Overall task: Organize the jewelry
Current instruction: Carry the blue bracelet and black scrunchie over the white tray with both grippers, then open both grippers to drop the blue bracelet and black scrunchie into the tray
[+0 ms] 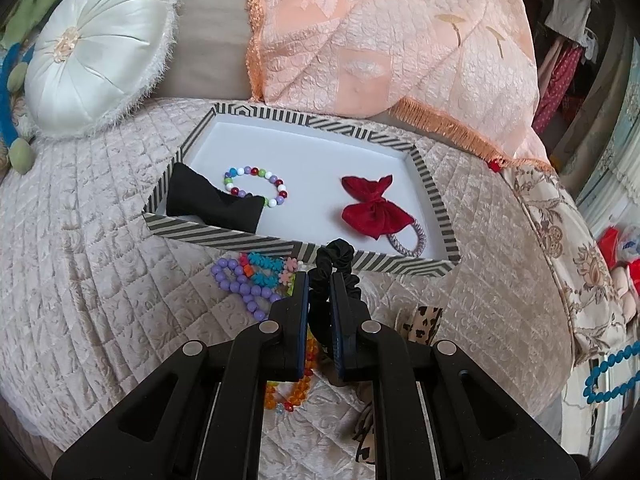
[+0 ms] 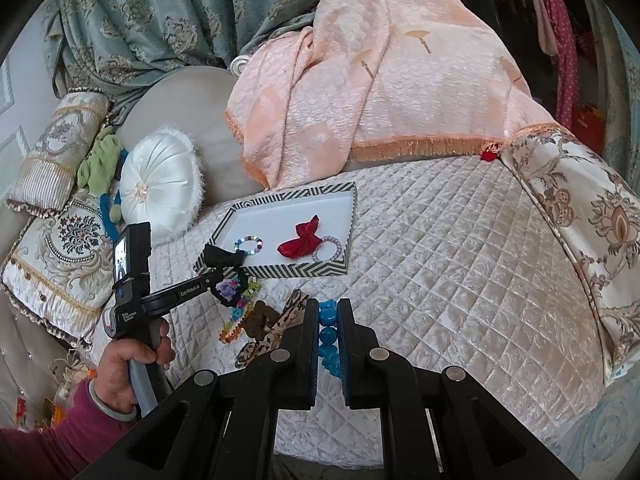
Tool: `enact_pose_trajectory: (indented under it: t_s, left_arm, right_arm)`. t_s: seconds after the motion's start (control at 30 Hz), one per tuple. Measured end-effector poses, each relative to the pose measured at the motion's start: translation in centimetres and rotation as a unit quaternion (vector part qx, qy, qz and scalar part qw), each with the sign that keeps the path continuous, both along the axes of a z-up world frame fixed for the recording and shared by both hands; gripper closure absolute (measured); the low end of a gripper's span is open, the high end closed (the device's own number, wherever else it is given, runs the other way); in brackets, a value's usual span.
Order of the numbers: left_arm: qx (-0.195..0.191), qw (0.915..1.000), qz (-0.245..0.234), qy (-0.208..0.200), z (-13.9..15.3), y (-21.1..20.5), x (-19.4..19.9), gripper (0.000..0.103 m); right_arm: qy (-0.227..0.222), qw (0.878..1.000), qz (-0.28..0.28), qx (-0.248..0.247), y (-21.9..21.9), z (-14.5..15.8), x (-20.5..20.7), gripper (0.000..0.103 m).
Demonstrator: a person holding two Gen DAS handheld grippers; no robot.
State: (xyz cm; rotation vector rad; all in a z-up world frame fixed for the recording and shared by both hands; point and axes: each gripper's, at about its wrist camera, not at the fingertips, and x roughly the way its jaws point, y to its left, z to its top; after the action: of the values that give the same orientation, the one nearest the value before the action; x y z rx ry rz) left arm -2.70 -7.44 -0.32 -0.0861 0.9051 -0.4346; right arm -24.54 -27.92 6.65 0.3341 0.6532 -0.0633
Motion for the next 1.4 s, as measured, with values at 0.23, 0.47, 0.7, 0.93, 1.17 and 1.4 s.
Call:
enact_pose_trajectory:
  t_s: [0.23,0.47,0.7,0.93,1.17,1.4]
  left_arm:
    - [0.017,0.9997,-0.005,-0.014,0.1,0.1,-0.7,0.094]
    - [0.040,0.9988,-0.007,-0.028,1.1,0.1,0.1,0.094]
    - [0.065,0.9967,0.006,-0.048,2.3,-0.9,4.7,0.094]
    - [0.072,0.9962,0.035,-0.033,1.2,-1.4,11.4,0.094]
    - [0.078,0.9952,0.059,-0.006,-1.3,-0.9,16.8,0.094]
    - [0.074,0.9946,0.069,0.023,-3.6,-0.4,19.8,0.094]
  right_arm:
    - [-0.012,0.999,0.037,0.001,0.5,0.5,3.2,0.095]
    - [-0.007,0.996,0.085,0.024,0.8,-0.9,10.3,0.095]
    - [0.012,0.992,0.121,0.029,1.3,-2.6,18.7,0.095]
    - [0.026,0.989,0.143,0.035,1.8,-4.3,26.5,0.095]
    - [0.034,0.984,0.163,0.058,2.4,-6.2,33.3,0.095]
    - [0.050,0.982,0.172,0.058,2.8,-8.1,36.5,0.095]
